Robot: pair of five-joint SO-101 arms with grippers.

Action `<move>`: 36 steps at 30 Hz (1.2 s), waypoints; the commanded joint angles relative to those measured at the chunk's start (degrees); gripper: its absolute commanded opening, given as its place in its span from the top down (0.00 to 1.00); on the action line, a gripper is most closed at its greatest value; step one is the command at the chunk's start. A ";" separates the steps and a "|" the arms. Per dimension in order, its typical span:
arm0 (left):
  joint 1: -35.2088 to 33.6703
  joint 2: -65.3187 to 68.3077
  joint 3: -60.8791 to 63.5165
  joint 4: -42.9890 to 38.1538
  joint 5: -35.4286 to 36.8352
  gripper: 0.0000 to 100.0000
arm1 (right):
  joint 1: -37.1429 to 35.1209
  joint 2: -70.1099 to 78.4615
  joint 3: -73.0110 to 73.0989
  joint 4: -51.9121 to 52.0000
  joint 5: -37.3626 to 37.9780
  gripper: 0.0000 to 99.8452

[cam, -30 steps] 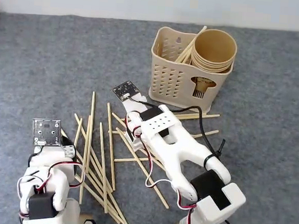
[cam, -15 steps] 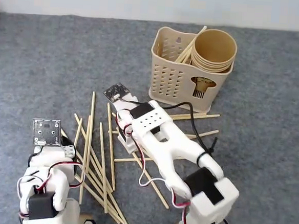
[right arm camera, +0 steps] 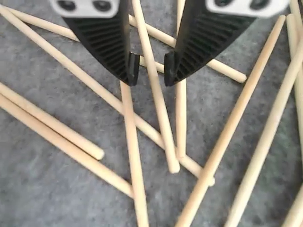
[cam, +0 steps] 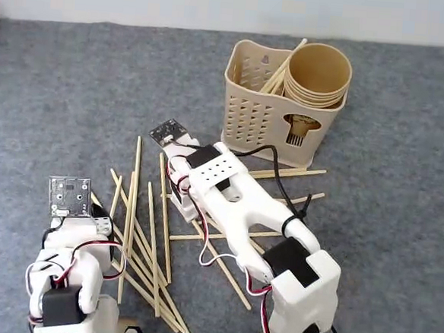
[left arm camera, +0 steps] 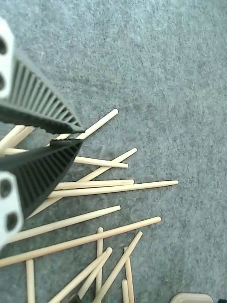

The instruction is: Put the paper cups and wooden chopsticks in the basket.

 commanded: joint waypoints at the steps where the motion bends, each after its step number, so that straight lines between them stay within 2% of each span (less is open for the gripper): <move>1: -0.35 -0.79 -0.22 0.18 -0.70 0.98 | 0.04 1.63 -2.37 0.48 -0.44 0.89; 6: -0.35 -0.79 -0.22 0.26 -0.70 0.98 | 0.04 5.23 -2.81 0.40 -0.44 0.90; 9: -0.35 -0.79 -0.22 0.26 -0.70 0.98 | 0.04 4.44 -3.96 0.48 -0.44 0.97; 10: -0.35 -0.79 -0.22 0.26 -0.70 0.98 | 0.04 3.65 -4.40 0.75 -0.44 0.99; 18: -0.35 -0.79 -0.22 0.26 -0.70 0.98 | 0.13 -9.54 -4.75 6.64 -0.44 0.99; 28: -0.35 -0.79 -0.22 0.26 -0.70 0.98 | 7.60 -28.26 -15.30 13.32 -0.44 0.99; 33: -0.35 -0.79 -0.22 0.26 -0.70 0.98 | 11.91 -29.93 -23.91 12.53 -0.44 0.99; 36: -0.35 -0.79 -0.22 0.26 -0.70 0.98 | 14.90 -29.93 -27.69 7.96 -0.62 0.99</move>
